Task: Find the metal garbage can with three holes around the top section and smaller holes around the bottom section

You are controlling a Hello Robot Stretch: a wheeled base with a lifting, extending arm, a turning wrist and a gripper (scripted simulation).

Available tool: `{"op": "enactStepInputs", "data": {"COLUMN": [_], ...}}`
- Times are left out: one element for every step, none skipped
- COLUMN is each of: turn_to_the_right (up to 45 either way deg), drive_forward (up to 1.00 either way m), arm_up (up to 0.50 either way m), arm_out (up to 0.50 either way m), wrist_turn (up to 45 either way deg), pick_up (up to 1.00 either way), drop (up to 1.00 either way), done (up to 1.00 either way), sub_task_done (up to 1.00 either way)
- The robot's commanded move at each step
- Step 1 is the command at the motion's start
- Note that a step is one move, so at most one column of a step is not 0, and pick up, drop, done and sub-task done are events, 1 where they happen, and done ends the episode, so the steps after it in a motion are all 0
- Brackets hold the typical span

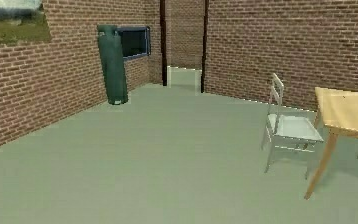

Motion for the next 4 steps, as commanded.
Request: {"op": "enactStepInputs", "data": {"turn_to_the_right": [0.0, 0.0, 0.0, 3.0], "drive_forward": [1.00, 1.00, 1.00, 0.00], "arm_up": [0.00, 0.00, 0.00, 0.00], "arm_out": [0.00, 0.00, 0.00, 0.00], "wrist_turn": [0.0, 0.0, 0.0, 0.0], "pick_up": [0.00, 0.00, 0.00, 0.00], "drop": [0.00, 0.00, 0.00, 0.00], "done": [0.00, 0.00, 0.00, 0.00], "sub_task_done": [0.00, 0.00, 0.00, 0.00]}}
